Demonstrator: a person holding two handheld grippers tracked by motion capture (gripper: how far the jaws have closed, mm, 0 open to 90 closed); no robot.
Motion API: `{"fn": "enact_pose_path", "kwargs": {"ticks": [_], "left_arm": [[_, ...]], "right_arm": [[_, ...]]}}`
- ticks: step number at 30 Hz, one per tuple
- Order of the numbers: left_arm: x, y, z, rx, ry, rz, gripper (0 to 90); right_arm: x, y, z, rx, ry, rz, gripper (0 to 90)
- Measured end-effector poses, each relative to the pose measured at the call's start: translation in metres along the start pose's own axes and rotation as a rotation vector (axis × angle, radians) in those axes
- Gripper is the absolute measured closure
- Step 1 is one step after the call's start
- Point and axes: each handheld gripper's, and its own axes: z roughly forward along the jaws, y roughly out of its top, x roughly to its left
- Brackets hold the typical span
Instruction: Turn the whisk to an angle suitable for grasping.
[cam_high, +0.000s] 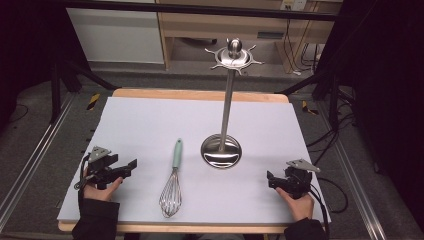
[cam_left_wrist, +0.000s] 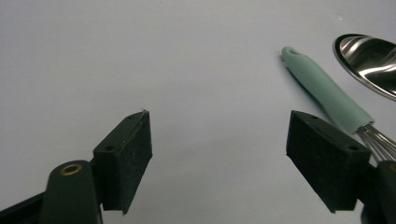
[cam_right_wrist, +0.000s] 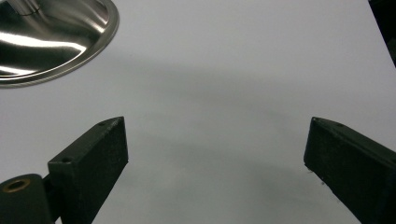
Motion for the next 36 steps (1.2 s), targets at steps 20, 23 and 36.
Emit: {"fn": "enact_pose_path", "kwargs": {"ticks": [20,23,36], "left_arm": [[-0.041,0.012,-0.001,0.018,-0.060,0.059,28.6],[-0.047,0.015,0.000,0.024,-0.066,0.072,30.1],[-0.069,0.029,0.009,0.059,-0.092,0.113,31.7]], "right_arm": [[-0.002,-0.003,0.000,0.010,0.001,-0.005,6.4],[-0.001,-0.002,-0.002,0.005,0.003,-0.004,6.3],[0.003,-0.001,-0.001,0.014,-0.017,-0.017,6.5]]}}
